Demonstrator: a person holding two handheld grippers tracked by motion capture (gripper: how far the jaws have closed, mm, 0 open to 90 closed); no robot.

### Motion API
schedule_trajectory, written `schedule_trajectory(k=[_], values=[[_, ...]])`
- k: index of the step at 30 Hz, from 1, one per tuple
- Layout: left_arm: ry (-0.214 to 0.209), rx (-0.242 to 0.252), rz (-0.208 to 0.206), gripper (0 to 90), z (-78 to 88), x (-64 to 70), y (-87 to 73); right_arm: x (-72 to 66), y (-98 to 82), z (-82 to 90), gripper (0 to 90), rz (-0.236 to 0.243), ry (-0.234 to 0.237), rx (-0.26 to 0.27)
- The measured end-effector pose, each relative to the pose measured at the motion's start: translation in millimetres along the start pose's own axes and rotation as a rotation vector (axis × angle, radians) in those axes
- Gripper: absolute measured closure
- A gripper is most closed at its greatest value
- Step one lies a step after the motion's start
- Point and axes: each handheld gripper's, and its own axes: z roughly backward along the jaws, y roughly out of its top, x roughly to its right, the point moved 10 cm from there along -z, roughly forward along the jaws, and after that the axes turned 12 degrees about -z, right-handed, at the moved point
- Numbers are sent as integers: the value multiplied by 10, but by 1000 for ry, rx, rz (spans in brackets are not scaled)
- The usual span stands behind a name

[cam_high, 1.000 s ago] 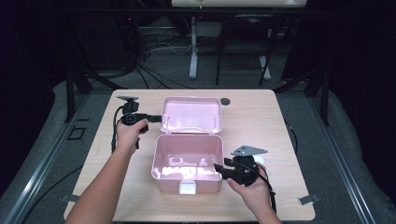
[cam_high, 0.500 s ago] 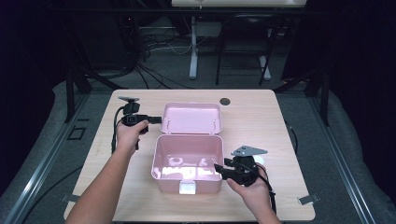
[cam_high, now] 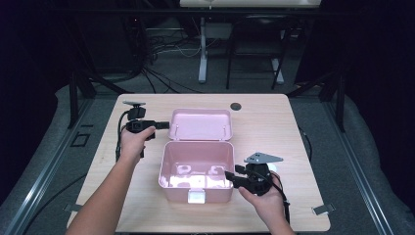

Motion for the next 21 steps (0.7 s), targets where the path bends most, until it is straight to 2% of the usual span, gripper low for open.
schedule_trajectory(k=[4,7,11,12,16,21], values=[[-7,10,-22,721,57,77,9,6,25,31,542,-6,4,12],[-15,20,-55,713,138,159,15,8,36,61,543,-5,1,13],[-33,34,-81,712,216,241,-16,13,79,100,541,-3,-1,37],[-40,35,-78,711,231,255,-29,14,94,113,541,-7,1,43],[-57,45,-82,698,288,274,-80,9,131,148,549,-22,4,62],[-43,58,-99,677,393,262,-146,-6,149,168,555,-23,13,73]])
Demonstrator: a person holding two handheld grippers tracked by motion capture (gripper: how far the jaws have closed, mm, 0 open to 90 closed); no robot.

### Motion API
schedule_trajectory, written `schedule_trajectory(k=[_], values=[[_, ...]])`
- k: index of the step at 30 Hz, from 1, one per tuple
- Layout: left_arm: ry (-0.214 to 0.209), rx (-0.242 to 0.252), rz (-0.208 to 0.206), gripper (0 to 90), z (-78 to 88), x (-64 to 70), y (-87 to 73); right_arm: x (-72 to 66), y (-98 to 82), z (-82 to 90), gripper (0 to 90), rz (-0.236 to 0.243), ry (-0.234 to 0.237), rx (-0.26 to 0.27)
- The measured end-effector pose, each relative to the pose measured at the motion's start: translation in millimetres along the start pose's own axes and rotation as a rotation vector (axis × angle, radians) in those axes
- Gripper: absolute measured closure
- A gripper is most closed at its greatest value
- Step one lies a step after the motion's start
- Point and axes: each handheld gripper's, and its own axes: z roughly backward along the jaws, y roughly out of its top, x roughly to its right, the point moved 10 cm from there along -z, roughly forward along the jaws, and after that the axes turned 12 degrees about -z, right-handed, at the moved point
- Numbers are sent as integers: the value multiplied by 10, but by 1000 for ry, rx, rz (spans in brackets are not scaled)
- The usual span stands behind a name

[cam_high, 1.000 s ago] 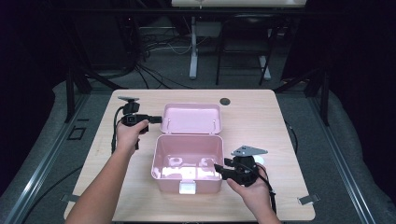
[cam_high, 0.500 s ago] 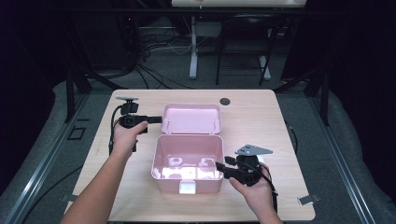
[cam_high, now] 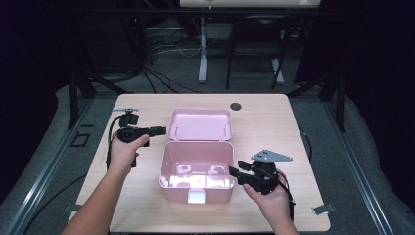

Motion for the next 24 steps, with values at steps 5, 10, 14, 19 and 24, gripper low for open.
schedule_trajectory(k=[5,10,14,19,24], values=[[10,1,-19,660,76,11,-84,-3,-17,-9,543,6,-4,-14],[13,16,-34,649,182,48,-187,-24,-36,-18,542,5,8,-28],[17,30,-44,635,251,75,-245,-55,-45,-25,540,7,24,-36],[35,30,-69,601,311,98,-296,8,-23,-32,483,70,-40,-1],[55,27,-92,558,345,117,-355,24,9,1,483,82,-38,16]])
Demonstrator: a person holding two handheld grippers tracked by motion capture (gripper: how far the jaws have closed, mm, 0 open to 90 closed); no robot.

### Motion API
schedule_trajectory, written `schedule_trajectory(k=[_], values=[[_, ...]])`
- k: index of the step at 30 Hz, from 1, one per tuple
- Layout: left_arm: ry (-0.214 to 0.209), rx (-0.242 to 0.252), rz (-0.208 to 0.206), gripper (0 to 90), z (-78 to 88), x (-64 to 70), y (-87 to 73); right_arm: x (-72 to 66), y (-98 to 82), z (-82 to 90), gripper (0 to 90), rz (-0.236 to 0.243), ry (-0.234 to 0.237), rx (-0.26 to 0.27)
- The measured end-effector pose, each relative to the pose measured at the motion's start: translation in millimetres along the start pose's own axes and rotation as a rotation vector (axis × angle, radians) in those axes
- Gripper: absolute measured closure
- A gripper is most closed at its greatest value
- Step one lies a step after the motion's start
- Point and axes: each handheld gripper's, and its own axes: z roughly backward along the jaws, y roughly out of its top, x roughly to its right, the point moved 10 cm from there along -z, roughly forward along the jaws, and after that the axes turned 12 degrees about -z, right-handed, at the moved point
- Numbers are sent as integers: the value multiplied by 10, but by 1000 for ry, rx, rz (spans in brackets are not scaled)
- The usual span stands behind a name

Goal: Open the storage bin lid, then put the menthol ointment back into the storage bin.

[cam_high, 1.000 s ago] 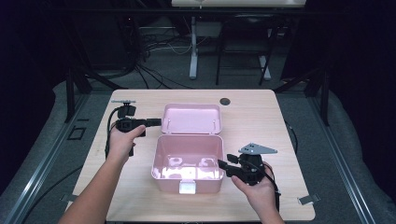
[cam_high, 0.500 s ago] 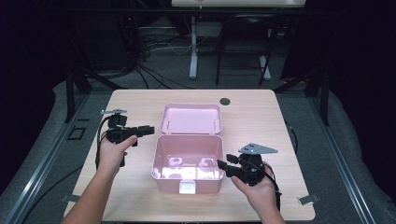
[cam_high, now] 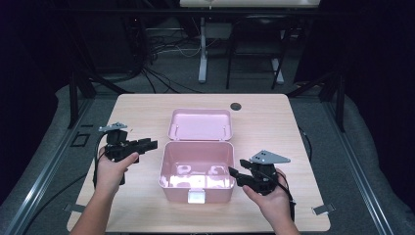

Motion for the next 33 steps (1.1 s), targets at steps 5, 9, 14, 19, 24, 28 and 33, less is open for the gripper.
schedule_trajectory(k=[5,9,14,19,24,28,33], values=[[13,1,-21,520,45,-5,-38,38,21,34,485,-14,11,-1],[27,2,-20,510,94,-45,-58,80,53,68,494,-18,11,7],[26,3,-19,503,137,-56,-62,147,122,111,497,-23,16,3],[21,4,-23,502,153,-41,-62,288,167,110,488,-5,-25,-53],[33,-9,-35,501,148,-40,-86,415,193,71,483,21,-67,-131],[30,-7,-40,502,156,-27,-75,524,205,40,483,40,-109,-185],[46,-24,-60,507,162,-37,-83,637,238,33,467,53,-147,-240]])
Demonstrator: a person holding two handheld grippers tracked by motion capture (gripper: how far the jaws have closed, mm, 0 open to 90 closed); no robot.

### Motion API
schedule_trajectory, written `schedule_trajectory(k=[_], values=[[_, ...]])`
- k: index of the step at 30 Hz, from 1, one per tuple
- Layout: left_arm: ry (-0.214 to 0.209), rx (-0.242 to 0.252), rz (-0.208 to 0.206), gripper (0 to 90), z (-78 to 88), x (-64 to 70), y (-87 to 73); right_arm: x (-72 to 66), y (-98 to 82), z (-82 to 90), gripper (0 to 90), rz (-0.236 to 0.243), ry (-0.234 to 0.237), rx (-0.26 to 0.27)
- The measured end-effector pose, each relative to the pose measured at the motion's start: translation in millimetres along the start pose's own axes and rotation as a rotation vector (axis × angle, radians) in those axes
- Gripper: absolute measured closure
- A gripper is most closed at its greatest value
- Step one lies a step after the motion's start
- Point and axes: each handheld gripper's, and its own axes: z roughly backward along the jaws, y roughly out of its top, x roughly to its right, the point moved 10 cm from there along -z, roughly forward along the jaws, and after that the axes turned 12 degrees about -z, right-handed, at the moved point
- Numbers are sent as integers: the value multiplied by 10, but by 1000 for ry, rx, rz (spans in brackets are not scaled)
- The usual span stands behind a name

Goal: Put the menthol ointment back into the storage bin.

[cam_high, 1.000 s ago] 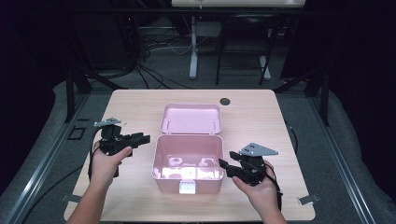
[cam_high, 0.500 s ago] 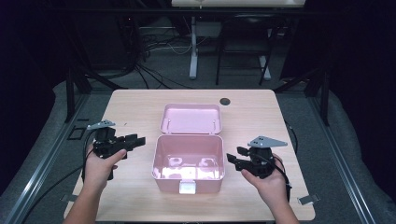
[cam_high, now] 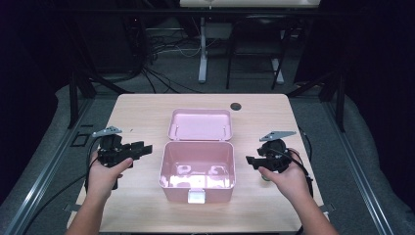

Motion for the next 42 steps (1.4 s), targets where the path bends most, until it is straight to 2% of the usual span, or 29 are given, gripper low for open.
schedule_trajectory(k=[3,4,5,8,9,11,15,16,18,19,21,24,28,30,32,34,38,39,42], values=[[3,-15,-12,515,2,3,-12,58,-2,-25,455,6,-16,-59],[3,-15,-12,529,2,3,-12,58,-2,-25,455,6,-16,-59],[-5,-19,-10,531,7,16,-17,98,-10,-46,455,18,-28,-102],[0,-28,-14,539,13,16,-27,134,-6,-62,454,30,-47,-132],[4,-24,-20,544,16,10,-23,184,4,-72,451,52,-75,-174],[10,-23,-24,548,40,1,-13,219,19,-79,447,62,-92,-203],[8,-25,-33,547,49,1,-8,280,17,-122,446,61,-107,-260],[8,-30,-39,547,45,4,-13,298,4,-123,445,58,-113,-287],[12,-40,-47,542,40,7,-21,317,2,-143,442,56,-121,-295],[11,-65,-57,542,32,19,-41,366,-7,-166,435,71,-141,-323],[11,-66,-64,530,27,30,-38,407,8,-181,416,85,-164,-324],[17,-71,-70,525,32,32,-36,426,11,-190,398,92,-173,-333],[19,-73,-67,519,40,32,-38,476,-37,-201,375,76,-196,-382],[19,-73,-66,517,41,31,-38,495,-43,-210,374,76,-199,-387],[18,-75,-62,517,44,27,-40,522,-66,-229,370,49,-196,-400],[18,-77,-58,517,45,24,-43,550,-87,-218,370,43,-203,-430],[17,-77,-54,517,49,21,-43,590,-115,-242,370,40,-215,-437],[18,-77,-55,517,57,15,-42,601,-134,-237,366,42,-219,-459],[20,-74,-52,517,61,11,-39,604,-157,-238,359,36,-228,-479]])
